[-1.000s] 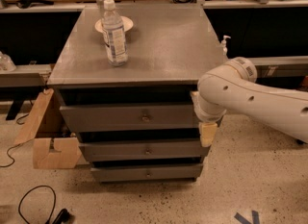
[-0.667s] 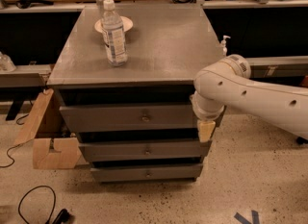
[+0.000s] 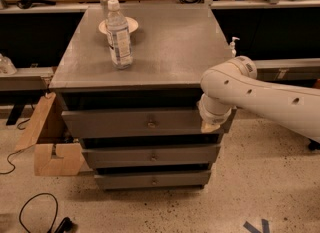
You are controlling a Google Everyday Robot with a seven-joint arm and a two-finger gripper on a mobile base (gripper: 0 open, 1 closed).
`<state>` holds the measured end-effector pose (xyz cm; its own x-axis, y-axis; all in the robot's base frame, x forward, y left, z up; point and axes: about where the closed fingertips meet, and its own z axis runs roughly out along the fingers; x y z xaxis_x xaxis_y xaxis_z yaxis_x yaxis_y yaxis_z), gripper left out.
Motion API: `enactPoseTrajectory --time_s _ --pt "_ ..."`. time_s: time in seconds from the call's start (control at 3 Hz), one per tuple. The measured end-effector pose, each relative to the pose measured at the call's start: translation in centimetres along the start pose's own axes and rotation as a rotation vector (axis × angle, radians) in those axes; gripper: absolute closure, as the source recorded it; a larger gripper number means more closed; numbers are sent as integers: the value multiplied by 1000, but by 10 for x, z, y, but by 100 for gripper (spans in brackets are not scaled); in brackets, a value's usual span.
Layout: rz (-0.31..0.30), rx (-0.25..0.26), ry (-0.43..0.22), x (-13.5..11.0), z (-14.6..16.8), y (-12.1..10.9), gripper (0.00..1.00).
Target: Open top drawer
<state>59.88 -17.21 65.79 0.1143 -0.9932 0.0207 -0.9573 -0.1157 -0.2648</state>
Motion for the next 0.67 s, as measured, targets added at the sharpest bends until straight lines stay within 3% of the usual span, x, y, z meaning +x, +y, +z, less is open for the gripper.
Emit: enactPoseTrajectory --time_s 0.33,0.67 --pt "0 -1 0 0 -2 -1 87" --pt "0 -1 0 0 -8 -2 100"
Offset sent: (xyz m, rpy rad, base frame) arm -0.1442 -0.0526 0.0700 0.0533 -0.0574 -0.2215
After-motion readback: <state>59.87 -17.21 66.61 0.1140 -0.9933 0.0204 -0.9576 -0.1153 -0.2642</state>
